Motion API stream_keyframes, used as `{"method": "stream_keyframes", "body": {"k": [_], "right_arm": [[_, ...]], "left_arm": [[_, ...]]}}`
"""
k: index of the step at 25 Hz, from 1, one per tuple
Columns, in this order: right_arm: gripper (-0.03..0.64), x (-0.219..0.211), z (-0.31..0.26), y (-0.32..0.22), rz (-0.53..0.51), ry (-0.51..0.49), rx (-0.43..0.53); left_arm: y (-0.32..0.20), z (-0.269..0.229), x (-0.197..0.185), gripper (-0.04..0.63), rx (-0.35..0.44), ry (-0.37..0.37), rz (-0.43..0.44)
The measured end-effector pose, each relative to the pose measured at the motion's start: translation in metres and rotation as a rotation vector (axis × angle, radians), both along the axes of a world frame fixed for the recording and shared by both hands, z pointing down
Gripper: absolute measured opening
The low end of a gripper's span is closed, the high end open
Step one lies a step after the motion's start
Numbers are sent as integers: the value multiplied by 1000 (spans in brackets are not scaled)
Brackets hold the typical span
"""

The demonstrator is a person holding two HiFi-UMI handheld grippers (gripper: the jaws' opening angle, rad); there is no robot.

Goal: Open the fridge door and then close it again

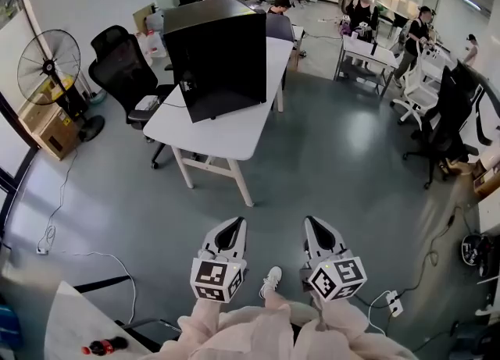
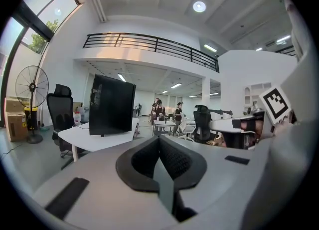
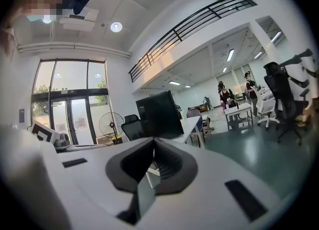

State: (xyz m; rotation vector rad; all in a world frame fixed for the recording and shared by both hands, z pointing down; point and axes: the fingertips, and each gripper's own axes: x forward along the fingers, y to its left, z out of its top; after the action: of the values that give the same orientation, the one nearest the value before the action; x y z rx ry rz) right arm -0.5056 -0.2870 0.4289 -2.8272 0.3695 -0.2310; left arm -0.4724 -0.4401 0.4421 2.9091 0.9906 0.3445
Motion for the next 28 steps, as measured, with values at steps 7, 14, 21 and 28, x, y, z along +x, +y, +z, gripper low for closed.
{"method": "stream_keyframes", "body": {"k": [7, 14, 21, 28], "right_arm": [[12, 72, -1, 39, 6, -15, -12], [12, 125, -2, 78, 22, -11, -22], [12, 149, 15, 97, 24, -42, -37], [12, 139, 30, 101, 37, -66, -26]], "left_arm": [[35, -3, 73, 11, 3, 5, 1], [70, -5, 126, 11, 5, 16, 12], [86, 15, 147, 11, 10, -16, 20], [92, 23, 142, 11, 14, -29, 27]]}}
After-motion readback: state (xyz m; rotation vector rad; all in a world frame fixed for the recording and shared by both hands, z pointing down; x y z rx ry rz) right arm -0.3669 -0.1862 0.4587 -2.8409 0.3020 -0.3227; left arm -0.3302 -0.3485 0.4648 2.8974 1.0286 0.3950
